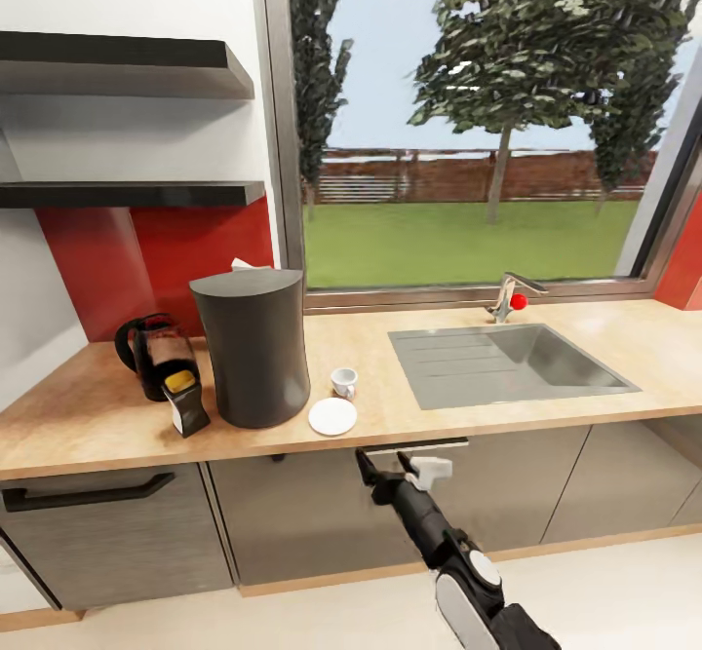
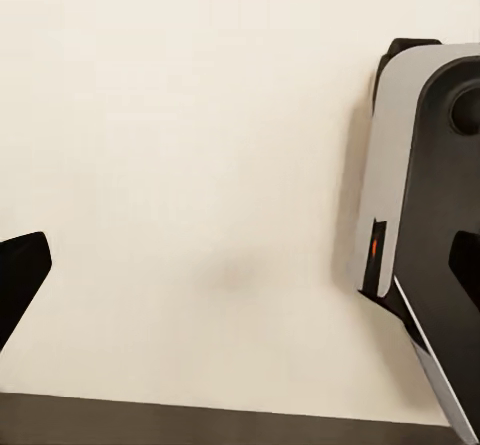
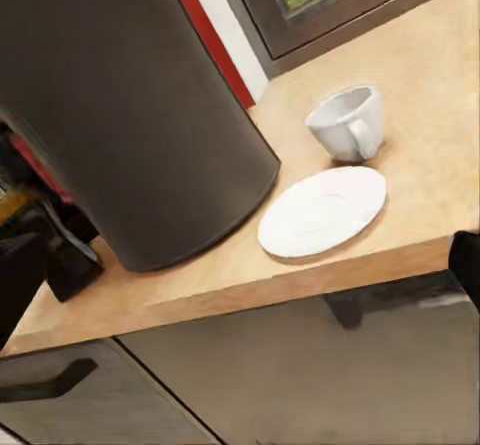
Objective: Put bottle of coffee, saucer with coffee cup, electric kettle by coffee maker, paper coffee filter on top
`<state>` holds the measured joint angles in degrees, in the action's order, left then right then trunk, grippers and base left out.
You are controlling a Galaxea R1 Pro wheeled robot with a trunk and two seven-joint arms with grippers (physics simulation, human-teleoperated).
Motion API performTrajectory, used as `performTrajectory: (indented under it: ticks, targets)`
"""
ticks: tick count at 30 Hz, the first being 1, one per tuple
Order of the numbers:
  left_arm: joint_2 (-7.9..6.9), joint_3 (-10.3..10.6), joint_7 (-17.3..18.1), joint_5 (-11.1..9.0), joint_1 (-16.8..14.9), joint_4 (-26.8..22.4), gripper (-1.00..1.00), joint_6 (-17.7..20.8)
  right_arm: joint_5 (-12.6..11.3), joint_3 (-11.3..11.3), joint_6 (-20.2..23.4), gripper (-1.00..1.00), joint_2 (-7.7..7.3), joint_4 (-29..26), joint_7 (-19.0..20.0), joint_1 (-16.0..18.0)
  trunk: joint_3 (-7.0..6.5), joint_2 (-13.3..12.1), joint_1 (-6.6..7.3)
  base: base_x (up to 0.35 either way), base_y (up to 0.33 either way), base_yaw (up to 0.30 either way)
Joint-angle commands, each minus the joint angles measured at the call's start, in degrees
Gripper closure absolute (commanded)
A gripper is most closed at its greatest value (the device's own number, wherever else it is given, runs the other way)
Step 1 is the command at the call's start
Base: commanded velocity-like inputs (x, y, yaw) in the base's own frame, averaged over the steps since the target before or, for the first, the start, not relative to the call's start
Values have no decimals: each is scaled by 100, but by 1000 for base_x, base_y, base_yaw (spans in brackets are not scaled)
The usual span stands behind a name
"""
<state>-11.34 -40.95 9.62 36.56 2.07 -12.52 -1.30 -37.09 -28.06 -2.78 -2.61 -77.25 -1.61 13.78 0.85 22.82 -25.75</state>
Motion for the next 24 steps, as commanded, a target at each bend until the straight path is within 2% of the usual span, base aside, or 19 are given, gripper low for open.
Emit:
performTrajectory:
  ticks: [1,5,6,7,8,9,11,15,16,20,24]
  targets:
    - [-25,-45,33,53,3,-9,-100,-16,39,-5,-24,-100,2,-67,-325,265,10,10,-3,0,0,0]
    - [-32,-44,31,53,102,-10,-100,-24,143,1,-14,-100,5,-83,-581,710,10,10,-3,0,0,0]
    - [-28,-39,31,53,168,-7,-100,-17,182,2,21,-100,13,-57,-890,1111,10,10,-3,0,0,0]
    - [-27,-38,31,53,184,-6,-100,-2,191,2,107,-100,19,-37,-1059,1260,10,10,-3,0,0,0]
    - [-27,-37,31,53,213,-5,-100,26,193,2,380,-100,30,15,-1336,1493,10,10,-3,0,0,0]
    - [-25,-36,31,53,222,-5,-100,33,193,2,496,-100,32,29,-1418,1569,10,10,-3,0,0,0]
    - [-19,-30,32,53,252,-3,-100,58,193,2,1254,-100,45,79,-1729,2012,10,10,-3,33,0,0]
    - [-5,-20,31,54,280,27,-100,66,193,2,1917,-100,49,143,-1917,2345,10,10,-3,124,0,0]
    - [-18,-3,29,59,322,210,-100,68,192,2,2381,-100,50,194,-2296,2487,10,10,-3,286,0,0]
    - [-25,6,27,61,335,333,-100,68,172,-3,2764,-100,50,177,-2579,2530,10,10,-3,307,36,0]
    - [-26,12,23,62,339,365,-100,69,187,-13,2853,-100,49,202,-2642,2540,10,10,-3,307,158,0]
